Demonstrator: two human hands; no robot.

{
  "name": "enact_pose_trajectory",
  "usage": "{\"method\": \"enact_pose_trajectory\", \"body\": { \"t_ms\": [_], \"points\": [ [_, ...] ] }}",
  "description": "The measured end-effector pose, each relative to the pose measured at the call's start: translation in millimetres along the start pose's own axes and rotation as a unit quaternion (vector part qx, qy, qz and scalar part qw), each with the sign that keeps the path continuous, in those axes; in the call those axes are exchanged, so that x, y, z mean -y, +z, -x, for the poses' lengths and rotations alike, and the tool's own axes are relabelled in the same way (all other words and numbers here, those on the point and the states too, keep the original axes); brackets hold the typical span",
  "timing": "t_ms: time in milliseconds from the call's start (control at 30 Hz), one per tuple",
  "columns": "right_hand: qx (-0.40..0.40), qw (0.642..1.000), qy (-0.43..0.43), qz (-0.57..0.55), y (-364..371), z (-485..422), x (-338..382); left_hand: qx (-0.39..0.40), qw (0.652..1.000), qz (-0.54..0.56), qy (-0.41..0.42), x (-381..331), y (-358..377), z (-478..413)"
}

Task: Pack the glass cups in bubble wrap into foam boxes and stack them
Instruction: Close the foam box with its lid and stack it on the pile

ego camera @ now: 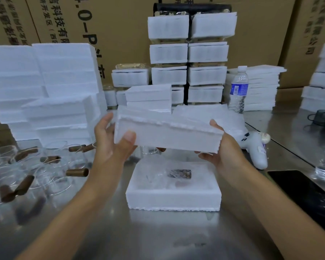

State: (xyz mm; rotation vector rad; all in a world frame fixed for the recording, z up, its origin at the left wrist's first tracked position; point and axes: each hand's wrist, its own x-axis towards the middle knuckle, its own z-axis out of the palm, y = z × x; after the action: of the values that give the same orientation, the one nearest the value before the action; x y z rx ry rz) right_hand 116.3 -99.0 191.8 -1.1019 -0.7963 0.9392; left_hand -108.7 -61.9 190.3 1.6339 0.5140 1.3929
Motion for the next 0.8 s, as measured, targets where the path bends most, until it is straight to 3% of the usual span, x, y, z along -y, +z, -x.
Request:
{"method": "enact_pose_trajectory", "body": {
  "t_ms": [200, 300, 367, 500, 567, 633, 800],
  "points": [
    [0.077, 0.997, -0.012, -0.024, -23, 9, 15, 0.16, 0.98, -0.107, -0.048, 12, -22, 14],
    [0.071, 0.997, 0.006, 0.017, -22, 6, 17, 0.166, 0.972, -0.162, -0.029, 15, -24, 22],
    [0.031, 0.999, -0.036, -0.007, -35, 7, 12, 0.17, 0.965, -0.196, -0.03, 16, -26, 25],
    [0.027, 0.993, 0.031, 0.108, -21, 3, 7, 0.213, 0.943, -0.252, -0.04, 21, -33, 24],
    [0.048, 0.995, 0.062, 0.059, -15, 3, 3, 0.224, 0.942, -0.246, -0.05, 24, -37, 21],
    [0.064, 0.997, 0.017, 0.032, -15, 15, -4, 0.234, 0.944, -0.223, -0.061, 29, -41, 18],
    [-0.005, 0.996, -0.05, 0.071, -5, 21, -7, 0.247, 0.949, -0.166, -0.107, 43, -48, 11]
  ]
}}
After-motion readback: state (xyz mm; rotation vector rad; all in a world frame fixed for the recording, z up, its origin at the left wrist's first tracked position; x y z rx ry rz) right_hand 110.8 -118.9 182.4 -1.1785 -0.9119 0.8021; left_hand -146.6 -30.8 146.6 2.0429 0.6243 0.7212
